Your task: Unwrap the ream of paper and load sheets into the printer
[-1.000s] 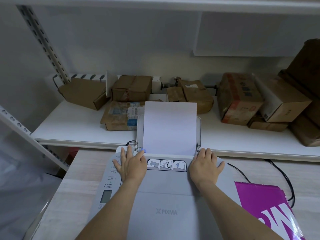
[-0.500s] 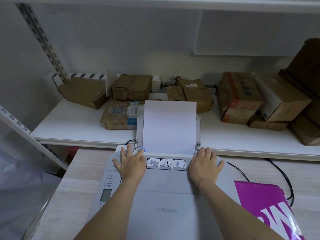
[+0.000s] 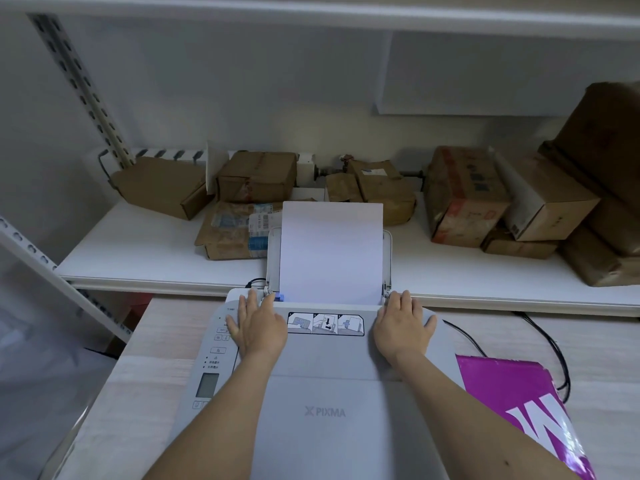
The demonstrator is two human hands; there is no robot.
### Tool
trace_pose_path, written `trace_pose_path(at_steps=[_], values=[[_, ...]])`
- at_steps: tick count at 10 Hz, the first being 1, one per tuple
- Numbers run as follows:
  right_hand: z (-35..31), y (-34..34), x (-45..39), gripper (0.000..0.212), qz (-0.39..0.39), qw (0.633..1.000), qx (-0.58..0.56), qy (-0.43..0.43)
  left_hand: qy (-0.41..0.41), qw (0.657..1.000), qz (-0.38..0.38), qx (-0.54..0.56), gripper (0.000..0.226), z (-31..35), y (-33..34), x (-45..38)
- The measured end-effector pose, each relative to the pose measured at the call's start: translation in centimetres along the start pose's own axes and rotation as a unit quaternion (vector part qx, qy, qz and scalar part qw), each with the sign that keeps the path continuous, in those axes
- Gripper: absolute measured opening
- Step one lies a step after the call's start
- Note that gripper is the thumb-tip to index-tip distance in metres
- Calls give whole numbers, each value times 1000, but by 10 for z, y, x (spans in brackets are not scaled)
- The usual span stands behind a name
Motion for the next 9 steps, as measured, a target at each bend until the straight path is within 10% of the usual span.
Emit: trace_pose_path(at_steps=[9], values=[[-4, -32, 124, 33, -51, 995, -65, -57, 2, 988, -100, 118, 42, -12, -36, 98]])
Point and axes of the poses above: each hand's wrist, its own x-axis away from the middle knuckle, its own y-axis out of the palm, z = x × y, the point moved 2 cm from there along -x, towards the middle knuckle, and after that the axes turned 1 degree about x, right-handed, at the moved point
